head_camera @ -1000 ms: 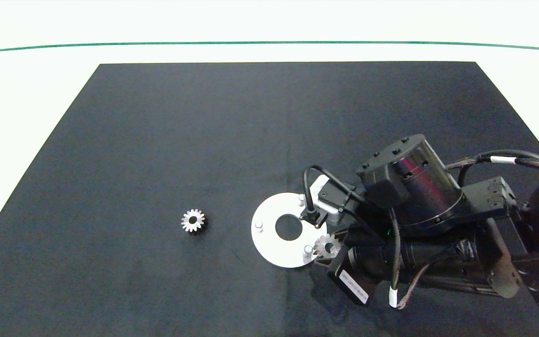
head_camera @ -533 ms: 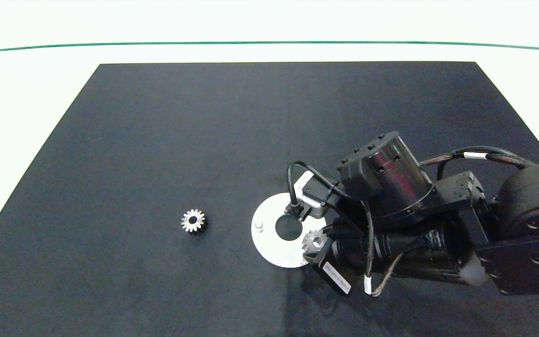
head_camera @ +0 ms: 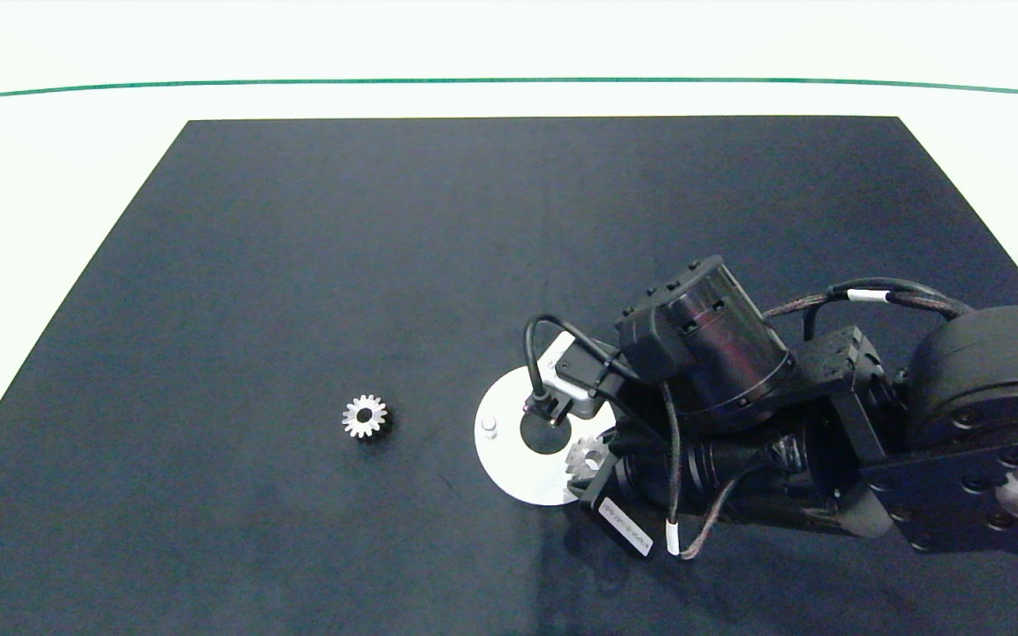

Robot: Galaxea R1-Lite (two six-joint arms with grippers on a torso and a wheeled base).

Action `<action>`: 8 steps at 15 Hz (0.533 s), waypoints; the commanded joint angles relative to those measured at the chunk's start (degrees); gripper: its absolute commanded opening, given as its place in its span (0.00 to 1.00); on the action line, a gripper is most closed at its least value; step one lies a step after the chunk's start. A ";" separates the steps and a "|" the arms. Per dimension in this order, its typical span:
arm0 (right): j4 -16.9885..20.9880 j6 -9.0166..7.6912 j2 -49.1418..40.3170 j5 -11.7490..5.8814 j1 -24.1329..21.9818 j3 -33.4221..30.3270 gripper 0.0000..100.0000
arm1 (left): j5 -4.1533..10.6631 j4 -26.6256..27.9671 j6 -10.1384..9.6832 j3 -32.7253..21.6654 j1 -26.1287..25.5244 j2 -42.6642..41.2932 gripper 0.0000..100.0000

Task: Install three planetary gears onto the carrier pins

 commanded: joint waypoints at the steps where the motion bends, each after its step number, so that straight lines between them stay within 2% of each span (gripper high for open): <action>1: 0.11 -0.08 0.04 -0.07 0.04 -0.14 0.07 | 0.00 0.15 0.03 -0.46 -0.06 0.06 1.00; 8: 0.02 -0.25 1.00 -0.16 0.13 -0.14 0.07 | 0.00 0.15 0.03 -0.55 -0.06 0.15 1.00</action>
